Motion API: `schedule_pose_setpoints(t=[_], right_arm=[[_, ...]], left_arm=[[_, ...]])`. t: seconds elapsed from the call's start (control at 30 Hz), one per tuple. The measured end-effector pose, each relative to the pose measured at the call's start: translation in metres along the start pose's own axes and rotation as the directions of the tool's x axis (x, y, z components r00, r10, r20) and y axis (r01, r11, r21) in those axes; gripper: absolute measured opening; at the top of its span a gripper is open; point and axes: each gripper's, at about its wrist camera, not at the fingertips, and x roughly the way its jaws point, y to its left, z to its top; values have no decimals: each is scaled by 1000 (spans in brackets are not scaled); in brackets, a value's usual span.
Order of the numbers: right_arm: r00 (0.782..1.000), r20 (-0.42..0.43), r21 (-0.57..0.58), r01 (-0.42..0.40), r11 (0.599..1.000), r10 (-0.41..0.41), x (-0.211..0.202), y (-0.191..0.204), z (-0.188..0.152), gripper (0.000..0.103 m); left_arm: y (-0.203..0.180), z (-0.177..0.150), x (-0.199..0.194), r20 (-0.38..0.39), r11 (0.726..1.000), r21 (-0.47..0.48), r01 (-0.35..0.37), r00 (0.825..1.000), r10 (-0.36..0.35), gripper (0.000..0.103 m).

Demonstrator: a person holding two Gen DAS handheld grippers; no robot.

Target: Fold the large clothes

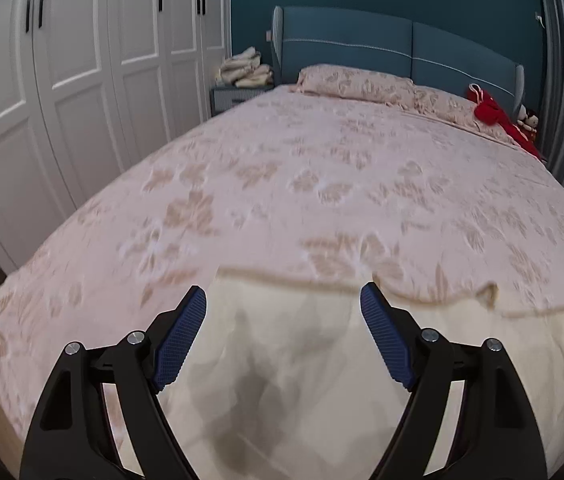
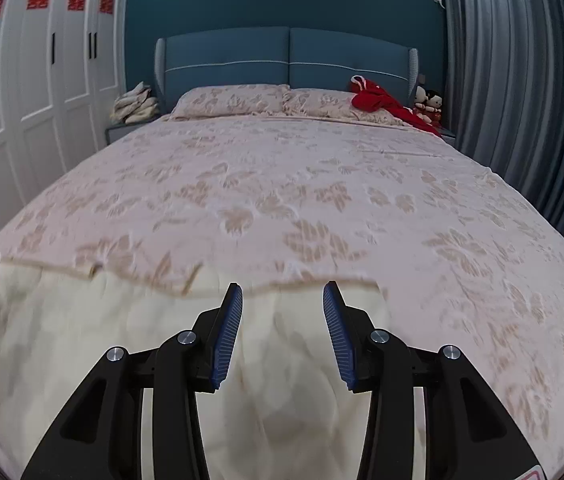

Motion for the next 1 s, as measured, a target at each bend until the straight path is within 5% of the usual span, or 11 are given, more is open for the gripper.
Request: schedule_pose_setpoints(t=[0.33, 1.0], right_arm=[[974, -221, 83, 70, 994, -50, 83, -22, -27, 35], [965, -262, 112, 61, 992, -30, 100, -34, -45, 35]], left_arm=[[2, -22, 86, -188, 997, 2, -79, 979, 78, 78], [3, -42, 110, -234, 994, 13, -107, 966, 107, 78]])
